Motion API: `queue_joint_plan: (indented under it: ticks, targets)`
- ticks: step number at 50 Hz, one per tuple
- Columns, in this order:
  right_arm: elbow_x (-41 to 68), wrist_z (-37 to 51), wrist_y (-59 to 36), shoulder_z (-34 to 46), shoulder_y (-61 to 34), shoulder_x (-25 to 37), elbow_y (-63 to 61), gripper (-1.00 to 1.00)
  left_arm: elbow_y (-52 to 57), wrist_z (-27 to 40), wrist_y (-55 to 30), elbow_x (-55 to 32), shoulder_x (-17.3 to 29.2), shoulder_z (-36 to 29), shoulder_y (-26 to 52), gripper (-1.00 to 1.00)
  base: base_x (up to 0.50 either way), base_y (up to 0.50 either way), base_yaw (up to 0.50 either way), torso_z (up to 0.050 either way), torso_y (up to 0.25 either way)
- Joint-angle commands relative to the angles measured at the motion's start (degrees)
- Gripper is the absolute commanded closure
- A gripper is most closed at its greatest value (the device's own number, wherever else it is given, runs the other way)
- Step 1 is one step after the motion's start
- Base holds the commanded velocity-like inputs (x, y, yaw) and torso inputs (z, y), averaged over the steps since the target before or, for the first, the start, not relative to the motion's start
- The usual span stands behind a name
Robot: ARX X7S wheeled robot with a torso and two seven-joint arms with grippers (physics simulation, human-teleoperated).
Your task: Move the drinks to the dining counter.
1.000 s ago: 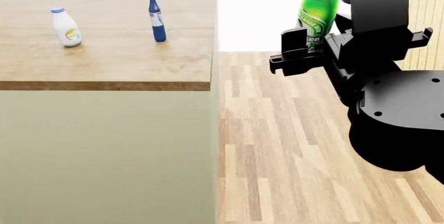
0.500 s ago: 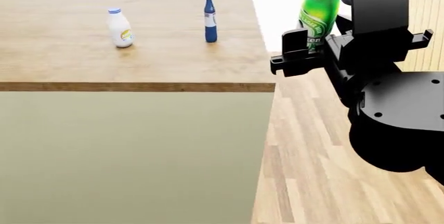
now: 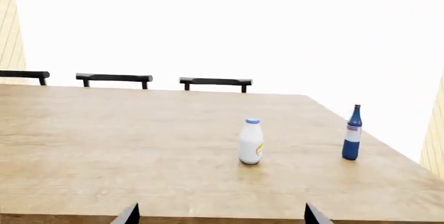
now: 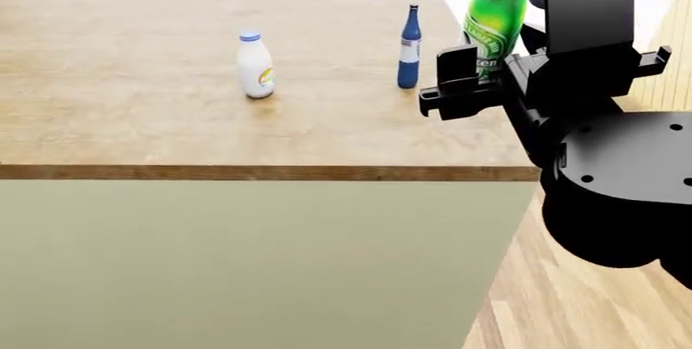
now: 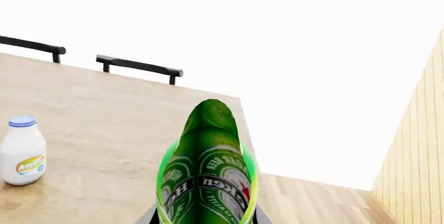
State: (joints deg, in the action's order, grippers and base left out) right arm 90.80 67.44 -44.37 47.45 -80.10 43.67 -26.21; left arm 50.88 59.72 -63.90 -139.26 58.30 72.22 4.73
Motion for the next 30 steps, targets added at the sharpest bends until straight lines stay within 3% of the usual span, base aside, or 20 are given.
queue_joint_plan:
  ticks: [1,8,30]
  targets:
    - [-0.92,-0.25,-0.25,-0.46,0.13,0.27,-0.31,1.0,0.09,-0.15,-0.05,0.24,-0.24,-0.19,-0.07,-1.0,0.46,0.33,0.0,0.0,0.0]
    - [-0.91,-0.51,-0.17,-0.48,0.29,0.4,-0.99,1.0,0.21,-0.16,-0.03,0.34,-0.32,-0.24,-0.11,-1.0,0.44,0.26,0.0,0.001,0.002]
    - [-0.1,-3.78,1.36,-0.87,0.87,-1.47,-0.97,1.0,0.21,-0.34,-0.22,0.43,-0.66,-0.03,-0.3,-1.0,0.01,0.0,0.0,0.0,0.001]
